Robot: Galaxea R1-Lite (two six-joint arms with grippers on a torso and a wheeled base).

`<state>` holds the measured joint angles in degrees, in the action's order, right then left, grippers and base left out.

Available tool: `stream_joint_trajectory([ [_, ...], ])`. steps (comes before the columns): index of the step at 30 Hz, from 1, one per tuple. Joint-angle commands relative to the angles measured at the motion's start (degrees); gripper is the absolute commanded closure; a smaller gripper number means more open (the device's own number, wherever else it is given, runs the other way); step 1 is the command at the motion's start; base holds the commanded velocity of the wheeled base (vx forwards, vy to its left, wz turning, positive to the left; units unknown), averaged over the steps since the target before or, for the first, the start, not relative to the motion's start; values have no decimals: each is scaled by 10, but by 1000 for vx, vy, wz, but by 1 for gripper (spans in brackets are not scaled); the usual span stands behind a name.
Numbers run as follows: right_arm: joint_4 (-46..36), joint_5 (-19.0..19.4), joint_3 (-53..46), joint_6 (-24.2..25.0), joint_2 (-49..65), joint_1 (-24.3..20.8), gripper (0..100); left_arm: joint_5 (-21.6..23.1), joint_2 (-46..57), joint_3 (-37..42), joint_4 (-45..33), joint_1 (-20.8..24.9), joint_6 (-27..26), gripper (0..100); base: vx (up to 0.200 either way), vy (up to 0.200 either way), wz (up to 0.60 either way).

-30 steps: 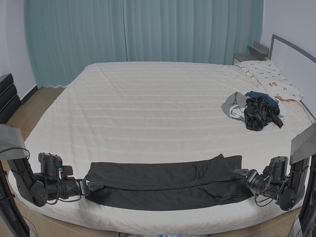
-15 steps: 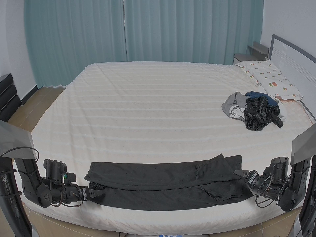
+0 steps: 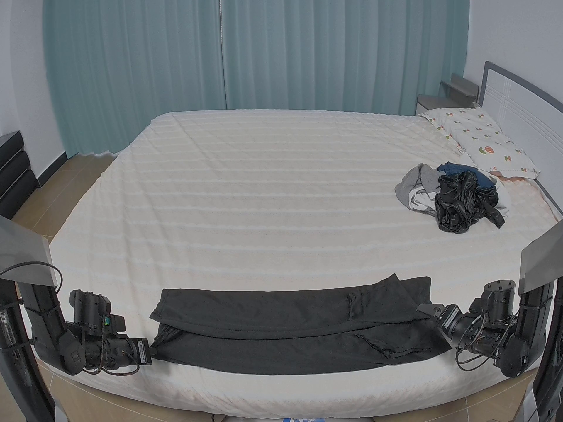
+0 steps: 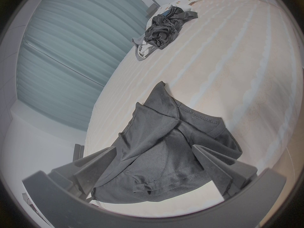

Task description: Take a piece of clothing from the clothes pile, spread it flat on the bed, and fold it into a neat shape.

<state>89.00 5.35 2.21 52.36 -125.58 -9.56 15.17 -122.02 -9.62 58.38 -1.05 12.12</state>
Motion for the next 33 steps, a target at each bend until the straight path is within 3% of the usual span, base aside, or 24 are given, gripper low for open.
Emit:
stream_joint_trajectory([
  [1,6,0,-2,0,-1,0,0,-8,2,7,1,-1,1,100,0,0,0],
  [13,6,0,-4,0,-2,-5,0,-30,3,17,1,-5,2,100,0,0,0],
  [14,6,0,-4,0,-2,-5,0,-30,2,18,1,-5,3,0,0,0,0],
  [25,6,1,-13,0,0,-5,0,-2,82,21,16,-30,3,0,0,0,0],
  [33,6,0,-19,1,-3,-16,0,3,84,-62,-12,-9,21,0,0,0,0],
])
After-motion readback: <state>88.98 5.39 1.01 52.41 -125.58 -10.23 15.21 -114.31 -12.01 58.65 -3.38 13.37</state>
